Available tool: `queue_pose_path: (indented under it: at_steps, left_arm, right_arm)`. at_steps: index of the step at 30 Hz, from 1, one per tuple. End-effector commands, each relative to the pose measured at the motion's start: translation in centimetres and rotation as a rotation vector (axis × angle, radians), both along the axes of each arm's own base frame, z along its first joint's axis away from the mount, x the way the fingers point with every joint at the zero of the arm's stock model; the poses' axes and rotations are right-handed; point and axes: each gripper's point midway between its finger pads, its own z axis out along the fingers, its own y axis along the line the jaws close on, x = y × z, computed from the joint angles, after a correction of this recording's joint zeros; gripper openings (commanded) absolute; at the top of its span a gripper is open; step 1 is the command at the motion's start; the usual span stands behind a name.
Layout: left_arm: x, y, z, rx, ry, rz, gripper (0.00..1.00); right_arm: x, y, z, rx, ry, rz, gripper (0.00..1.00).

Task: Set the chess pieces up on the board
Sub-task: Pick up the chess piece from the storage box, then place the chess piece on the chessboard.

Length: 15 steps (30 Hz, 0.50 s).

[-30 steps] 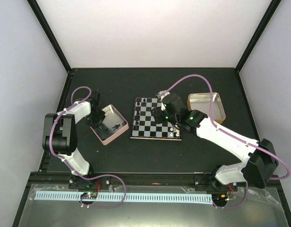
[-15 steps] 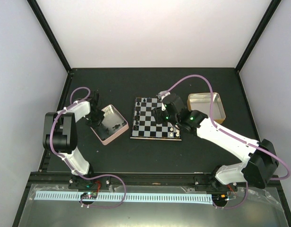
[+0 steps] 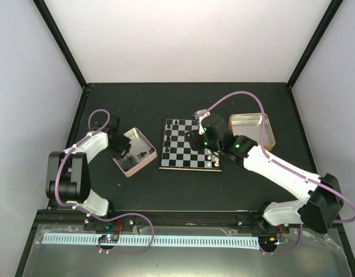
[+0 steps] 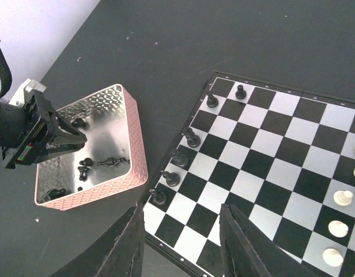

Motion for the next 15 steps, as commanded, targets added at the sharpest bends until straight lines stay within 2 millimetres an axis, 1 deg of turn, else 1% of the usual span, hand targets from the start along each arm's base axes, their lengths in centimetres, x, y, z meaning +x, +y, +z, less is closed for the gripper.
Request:
queue_pose_path:
  at_steps: [1,3,5,6,7,9,10,11,13,15]
  left_arm:
    - [0.6,-2.4,2.9,-0.026,-0.148,-0.206,0.12]
    - [0.8,-3.6,4.0,-0.024,-0.216,-0.321,0.12]
    - [0.7,-5.0,5.1,-0.035,-0.27,-0.428,0.09]
    - [1.0,-6.0,6.1,-0.043,-0.33,-0.488,0.09]
    - [1.0,-6.9,7.4,-0.044,-0.395,-0.54,0.09]
    - [1.0,-8.9,9.5,-0.041,-0.506,-0.651,0.1]
    - [1.0,-9.9,11.4,-0.035,-0.589,-0.709,0.1]
    - [0.8,-10.9,12.6,-0.025,-0.646,-0.763,0.11]
    - [0.2,-13.3,15.2,-0.007,-0.779,-0.896,0.12]
    - [-0.9,-15.6,17.3,0.002,-0.897,-1.02,0.13]
  right_arm:
    - [0.0,0.9,1.1,0.076,-0.001,0.027,0.37]
    - [-0.1,1.3,1.2,0.103,0.022,0.05,0.37]
    - [-0.3,2.0,1.3,0.139,0.054,0.084,0.37]
    - [-0.3,2.3,1.2,0.152,0.074,0.104,0.37]
    - [-0.5,2.7,1.3,0.176,0.101,0.132,0.38]
    - [-0.7,3.2,1.6,0.229,0.151,0.174,0.38]
    - [-0.8,3.4,1.8,0.257,0.172,0.194,0.38]
    - [-0.9,3.6,2.0,0.282,0.191,0.212,0.38]
    - [-1.0,3.8,2.6,0.326,0.217,0.238,0.39]
    - [-1.1,3.9,3.2,0.357,0.232,0.265,0.42]
